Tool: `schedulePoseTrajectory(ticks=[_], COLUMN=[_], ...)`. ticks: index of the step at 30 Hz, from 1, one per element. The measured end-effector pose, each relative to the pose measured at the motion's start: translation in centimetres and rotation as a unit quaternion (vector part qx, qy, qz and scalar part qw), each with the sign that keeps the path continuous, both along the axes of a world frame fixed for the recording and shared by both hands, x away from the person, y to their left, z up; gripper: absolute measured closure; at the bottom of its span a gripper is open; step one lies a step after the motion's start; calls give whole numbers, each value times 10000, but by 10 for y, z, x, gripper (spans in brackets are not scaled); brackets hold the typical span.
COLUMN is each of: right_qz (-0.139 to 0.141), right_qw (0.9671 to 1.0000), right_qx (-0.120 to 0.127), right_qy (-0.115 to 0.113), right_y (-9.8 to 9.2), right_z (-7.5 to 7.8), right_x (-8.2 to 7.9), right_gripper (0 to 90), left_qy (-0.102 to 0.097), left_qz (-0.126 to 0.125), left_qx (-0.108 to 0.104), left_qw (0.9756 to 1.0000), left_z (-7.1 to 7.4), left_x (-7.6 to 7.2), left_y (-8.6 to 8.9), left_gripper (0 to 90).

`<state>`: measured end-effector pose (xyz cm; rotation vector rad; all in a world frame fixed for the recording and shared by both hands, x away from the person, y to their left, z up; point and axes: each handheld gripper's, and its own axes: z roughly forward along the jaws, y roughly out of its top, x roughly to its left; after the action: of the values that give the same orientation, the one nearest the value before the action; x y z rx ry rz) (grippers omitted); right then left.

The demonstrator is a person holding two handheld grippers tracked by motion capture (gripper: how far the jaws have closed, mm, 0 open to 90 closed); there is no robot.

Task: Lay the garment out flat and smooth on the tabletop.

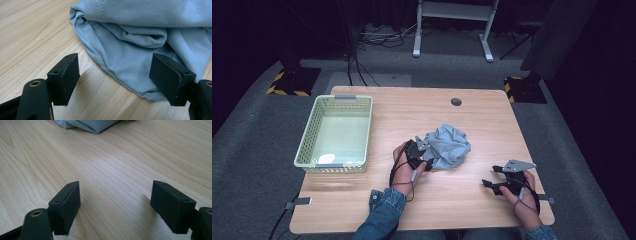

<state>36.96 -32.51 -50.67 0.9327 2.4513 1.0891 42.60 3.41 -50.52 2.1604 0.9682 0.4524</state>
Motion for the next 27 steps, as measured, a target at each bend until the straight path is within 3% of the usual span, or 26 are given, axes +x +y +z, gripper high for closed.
schedulePoseTrajectory(ticks=[5, 18, 27], right_qz=[-4, -9, -158], right_qw=[10000, 10000, 9999], right_qx=[2, -14, 38], right_qy=[11, 14, -14], right_y=[0, 0, -1], right_z=[0, 0, 4], right_x=[0, 0, -1], right_gripper=[238, 238, 263], left_qy=[156, 146, 144], left_qz=[67, 73, 77], left_qx=[-113, -116, -116], left_qw=[9998, 9998, 9998], left_z=[0, -1, -1], left_x=[1, 2, 2], left_y=[2, 3, 3], left_gripper=[234, 230, 230])
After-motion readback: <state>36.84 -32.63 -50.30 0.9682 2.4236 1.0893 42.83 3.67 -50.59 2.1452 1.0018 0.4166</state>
